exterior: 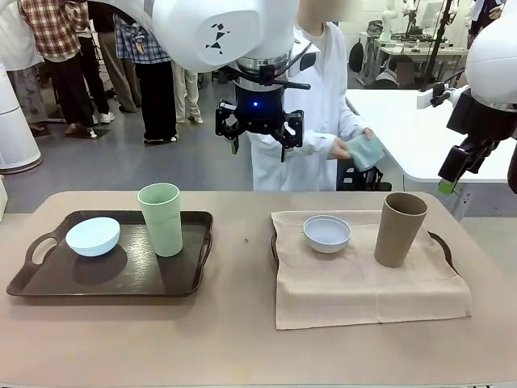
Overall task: Set up a tray with a mat and arrange the tableware.
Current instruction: Pick up the Picnic Bowl and Reusable plastic cup from the Handle tray in front of the human's position and hold them in the air.
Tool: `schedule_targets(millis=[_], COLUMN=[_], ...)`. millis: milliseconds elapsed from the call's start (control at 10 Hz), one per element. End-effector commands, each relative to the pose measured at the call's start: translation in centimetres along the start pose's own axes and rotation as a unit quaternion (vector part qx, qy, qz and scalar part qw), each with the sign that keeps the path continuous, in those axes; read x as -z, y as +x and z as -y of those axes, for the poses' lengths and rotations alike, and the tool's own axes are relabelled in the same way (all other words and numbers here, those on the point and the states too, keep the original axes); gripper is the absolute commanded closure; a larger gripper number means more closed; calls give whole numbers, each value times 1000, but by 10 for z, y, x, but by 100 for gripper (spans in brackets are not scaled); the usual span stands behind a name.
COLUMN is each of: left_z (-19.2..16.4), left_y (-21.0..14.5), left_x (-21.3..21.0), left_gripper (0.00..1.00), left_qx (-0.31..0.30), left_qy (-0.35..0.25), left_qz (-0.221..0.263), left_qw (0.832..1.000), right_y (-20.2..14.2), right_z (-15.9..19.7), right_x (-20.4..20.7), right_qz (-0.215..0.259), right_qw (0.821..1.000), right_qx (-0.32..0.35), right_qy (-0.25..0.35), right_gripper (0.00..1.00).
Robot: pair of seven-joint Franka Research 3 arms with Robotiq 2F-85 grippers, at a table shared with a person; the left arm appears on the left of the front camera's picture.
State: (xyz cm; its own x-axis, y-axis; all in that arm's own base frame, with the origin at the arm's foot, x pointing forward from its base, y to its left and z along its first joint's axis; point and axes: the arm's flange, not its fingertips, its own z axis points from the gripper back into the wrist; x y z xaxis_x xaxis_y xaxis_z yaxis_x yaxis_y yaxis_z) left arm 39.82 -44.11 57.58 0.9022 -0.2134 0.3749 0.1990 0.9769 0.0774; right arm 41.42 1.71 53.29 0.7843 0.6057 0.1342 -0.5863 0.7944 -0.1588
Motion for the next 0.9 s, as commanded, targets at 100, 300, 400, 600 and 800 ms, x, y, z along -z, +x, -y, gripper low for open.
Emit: schedule_targets(millis=[100, 300, 400, 600, 800], left_z=[0, -55, -96, -145, -202], left_y=[0, 7, 6, -9, -18], left_x=[0, -4, -7, -16, -25], left_gripper=[0, 0, 0, 0, 0], left_qx=[0, -41, -58, -54, -87], left_qy=[0, -70, -82, -90, -91], left_qz=[0, -32, -57, -77, -88], left_qw=[1000, 996, 993, 992, 988], right_y=[1, -7, -10, -23, -40], right_z=[-2, 3, 8, 20, 39], right_x=[4, 0, -2, -5, -5], right_qz=[0, -5, -10, -15, -15], right_qw=[1000, 1000, 1000, 999, 996], right_qx=[6, 1, 21, 46, 78], right_qy=[-13, 0, 0, 23, 49], right_gripper=[0, 0, 0, 0, 0])
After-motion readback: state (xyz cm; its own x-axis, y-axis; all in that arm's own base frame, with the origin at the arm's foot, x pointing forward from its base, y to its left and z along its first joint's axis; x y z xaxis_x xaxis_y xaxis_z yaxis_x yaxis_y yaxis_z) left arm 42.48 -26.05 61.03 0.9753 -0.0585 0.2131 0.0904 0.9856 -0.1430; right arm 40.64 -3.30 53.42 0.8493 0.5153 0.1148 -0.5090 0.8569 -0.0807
